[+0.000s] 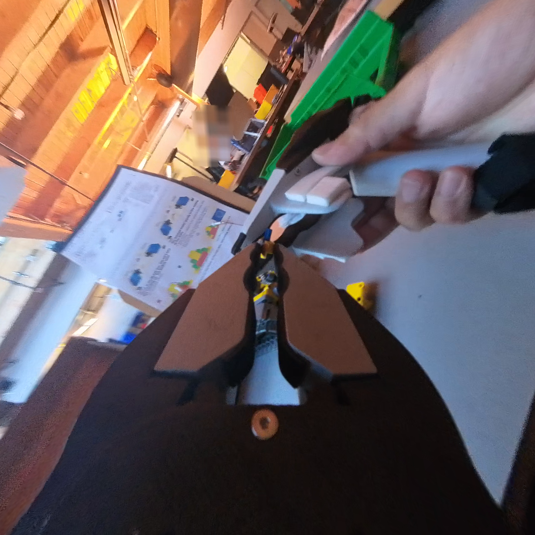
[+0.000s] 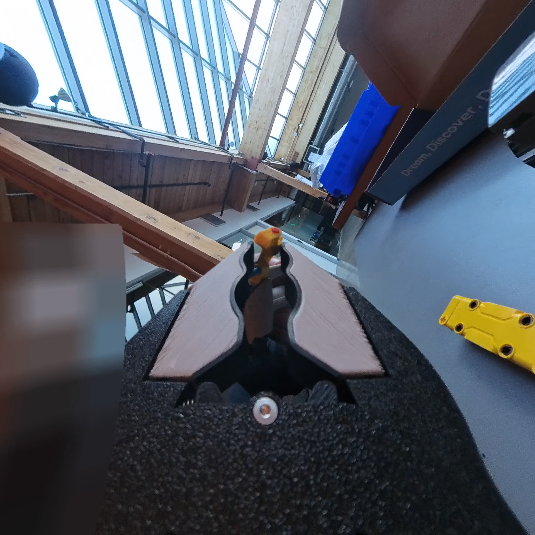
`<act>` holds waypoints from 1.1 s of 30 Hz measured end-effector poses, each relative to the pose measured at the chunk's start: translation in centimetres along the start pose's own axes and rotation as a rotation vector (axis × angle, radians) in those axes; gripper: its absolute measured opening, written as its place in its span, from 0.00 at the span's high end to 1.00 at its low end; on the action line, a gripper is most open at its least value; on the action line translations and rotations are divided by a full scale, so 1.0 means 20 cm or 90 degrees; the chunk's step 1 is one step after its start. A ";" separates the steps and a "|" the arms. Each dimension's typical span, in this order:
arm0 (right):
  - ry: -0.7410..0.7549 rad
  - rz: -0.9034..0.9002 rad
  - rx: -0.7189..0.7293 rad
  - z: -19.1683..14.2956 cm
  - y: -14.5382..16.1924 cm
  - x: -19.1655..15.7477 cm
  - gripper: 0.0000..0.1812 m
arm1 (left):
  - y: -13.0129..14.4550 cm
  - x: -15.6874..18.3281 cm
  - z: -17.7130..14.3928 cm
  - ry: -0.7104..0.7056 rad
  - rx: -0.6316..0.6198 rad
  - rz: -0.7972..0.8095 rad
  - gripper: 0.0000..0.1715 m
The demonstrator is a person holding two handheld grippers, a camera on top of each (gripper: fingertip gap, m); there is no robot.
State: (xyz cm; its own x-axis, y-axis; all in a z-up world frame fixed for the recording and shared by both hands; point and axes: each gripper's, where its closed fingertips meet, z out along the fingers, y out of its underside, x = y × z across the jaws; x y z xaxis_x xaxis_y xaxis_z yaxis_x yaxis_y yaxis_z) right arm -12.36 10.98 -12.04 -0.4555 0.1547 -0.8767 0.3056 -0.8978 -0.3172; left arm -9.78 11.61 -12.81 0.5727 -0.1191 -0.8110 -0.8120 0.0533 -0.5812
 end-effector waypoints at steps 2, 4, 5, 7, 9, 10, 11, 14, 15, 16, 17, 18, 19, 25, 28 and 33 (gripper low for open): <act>0.006 -0.025 -0.016 0.00 -0.01 -0.02 0.87 | -0.02 -0.03 -0.01 0.034 0.022 -0.095 0.97; 0.025 -0.072 -0.011 -0.04 -0.06 -0.04 0.85 | -0.04 -0.10 -0.04 0.058 0.054 -0.218 0.97; 0.033 -0.111 -0.004 -0.07 -0.10 -0.06 0.84 | -0.04 -0.14 -0.06 0.075 0.073 -0.285 0.97; 0.047 -0.212 -0.018 -0.10 -0.14 -0.13 0.82 | -0.06 -0.20 -0.08 0.129 0.117 -0.432 0.97; 0.075 -0.325 -0.075 -0.10 -0.13 -0.19 0.80 | -0.07 -0.24 -0.11 0.191 0.162 -0.557 0.97; 0.087 -0.383 -0.107 -0.11 -0.11 -0.21 0.79 | -0.07 -0.24 -0.11 0.218 0.177 -0.598 0.97; 0.102 -0.437 -0.139 -0.10 -0.09 -0.22 0.78 | -0.07 -0.24 -0.12 0.242 0.190 -0.625 0.97; 0.171 -0.550 -0.225 -0.12 -0.04 -0.19 0.75 | -0.02 -0.18 -0.08 0.267 0.159 -0.634 0.97; 0.212 -0.567 -0.260 -0.15 -0.04 -0.14 0.78 | 0.02 -0.17 -0.07 0.258 0.141 -0.617 0.97; 0.266 -0.576 -0.292 -0.19 -0.05 -0.08 0.78 | 0.07 -0.16 -0.05 0.247 0.118 -0.609 0.97; 0.314 -0.581 -0.322 -0.24 -0.06 -0.01 0.78 | 0.13 -0.16 -0.03 0.240 0.097 -0.617 0.97; 0.344 -0.581 -0.357 -0.29 -0.05 0.04 0.80 | 0.18 -0.15 -0.02 0.243 0.082 -0.631 0.97; 0.355 -0.572 -0.402 -0.33 -0.02 0.09 0.88 | 0.22 -0.14 -0.02 0.252 0.071 -0.649 0.97; 0.479 -0.572 -0.538 -0.42 0.09 0.39 0.99 | 0.26 -0.08 0.01 0.316 0.076 -0.789 0.97; 0.443 -0.565 -0.471 -0.36 0.04 0.34 0.97 | 0.24 -0.07 -0.01 0.344 0.094 -0.807 0.97; 0.282 -0.545 -0.336 -0.27 -0.05 0.06 0.81 | 0.14 -0.05 -0.04 0.420 0.150 -0.842 0.97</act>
State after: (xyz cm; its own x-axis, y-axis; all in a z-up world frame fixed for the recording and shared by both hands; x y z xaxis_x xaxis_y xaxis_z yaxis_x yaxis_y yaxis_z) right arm -8.67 14.23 -14.82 -0.3798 0.8713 -0.3107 0.3985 -0.1490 -0.9050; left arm -12.68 11.15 -13.62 0.6556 -0.6184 0.4334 0.3121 -0.3007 -0.9012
